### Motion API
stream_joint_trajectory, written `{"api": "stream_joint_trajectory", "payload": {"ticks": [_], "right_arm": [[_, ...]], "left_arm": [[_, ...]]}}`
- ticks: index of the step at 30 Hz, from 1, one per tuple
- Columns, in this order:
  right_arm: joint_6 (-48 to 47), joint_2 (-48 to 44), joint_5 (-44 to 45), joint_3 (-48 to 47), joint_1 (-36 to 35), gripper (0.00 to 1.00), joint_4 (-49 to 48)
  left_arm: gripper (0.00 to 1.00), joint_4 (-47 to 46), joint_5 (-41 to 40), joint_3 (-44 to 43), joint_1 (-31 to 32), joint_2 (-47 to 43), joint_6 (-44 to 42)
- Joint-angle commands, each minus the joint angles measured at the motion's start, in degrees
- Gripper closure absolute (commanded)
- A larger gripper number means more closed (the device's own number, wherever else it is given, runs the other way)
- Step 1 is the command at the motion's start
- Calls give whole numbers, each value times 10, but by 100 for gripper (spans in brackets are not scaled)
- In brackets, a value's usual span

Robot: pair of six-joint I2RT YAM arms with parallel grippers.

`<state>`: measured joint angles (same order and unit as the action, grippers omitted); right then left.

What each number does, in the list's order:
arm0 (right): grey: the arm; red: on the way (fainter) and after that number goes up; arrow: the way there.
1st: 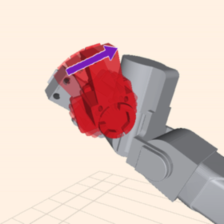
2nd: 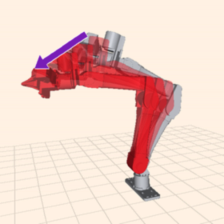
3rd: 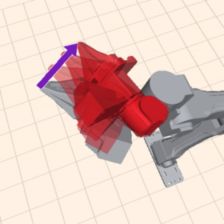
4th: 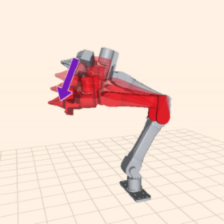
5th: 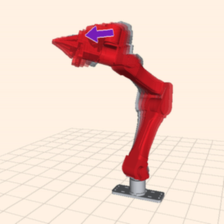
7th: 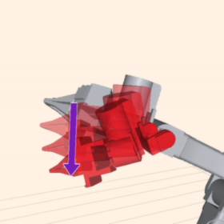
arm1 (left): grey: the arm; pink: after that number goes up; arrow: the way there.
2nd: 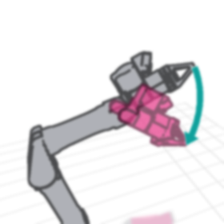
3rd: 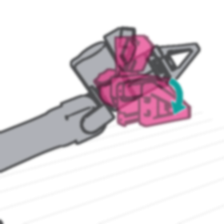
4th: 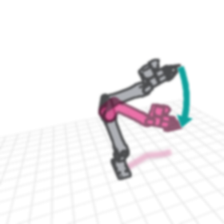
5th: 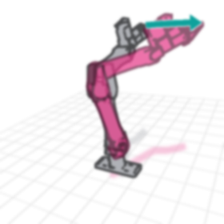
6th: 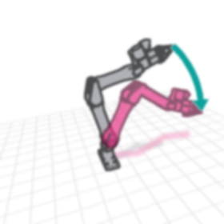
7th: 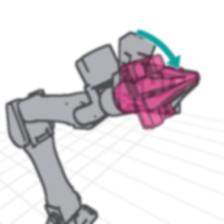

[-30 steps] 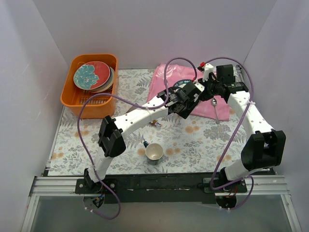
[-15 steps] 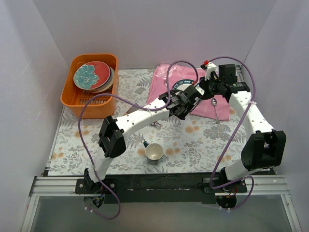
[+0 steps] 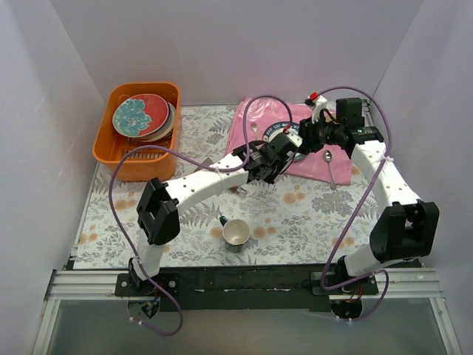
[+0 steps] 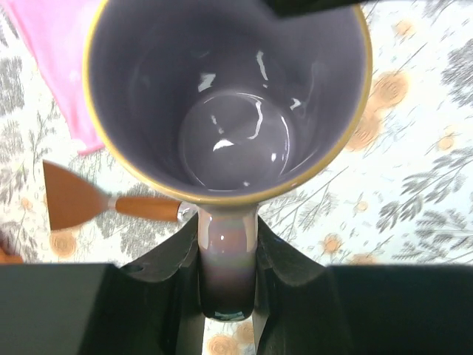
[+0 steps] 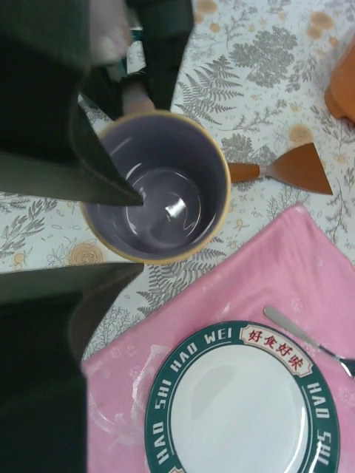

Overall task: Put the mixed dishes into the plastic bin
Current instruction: Pick up the cup at the center of the board, then place the cup in the plastic bin.

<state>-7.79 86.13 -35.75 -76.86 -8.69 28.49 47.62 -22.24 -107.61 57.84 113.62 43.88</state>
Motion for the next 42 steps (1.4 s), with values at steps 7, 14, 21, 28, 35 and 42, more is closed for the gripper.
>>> {"api": "stream_joint_trajectory", "payload": {"ticks": [7, 14, 21, 28, 35, 42], "right_arm": [[-31, -26, -111, -44, 19, 31, -17], [-30, -29, -144, -40, 39, 25, -26], [-21, -37, -150, -11, 46, 25, -45], [-20, -44, -154, 7, 53, 25, -53], [-13, -47, -158, 26, 61, 25, -64], [-6, -44, -165, 29, 62, 25, -72]], "left_arm": [[100, -79, -6, 56, -60, -122, 19], [100, -98, 26, 92, -138, -190, 50], [100, -117, 66, 103, -255, -260, 88], [100, -116, 103, 97, -371, -288, 80], [100, -127, 140, 113, -506, -307, 80], [100, -190, 149, 120, -573, -265, 113]]}}
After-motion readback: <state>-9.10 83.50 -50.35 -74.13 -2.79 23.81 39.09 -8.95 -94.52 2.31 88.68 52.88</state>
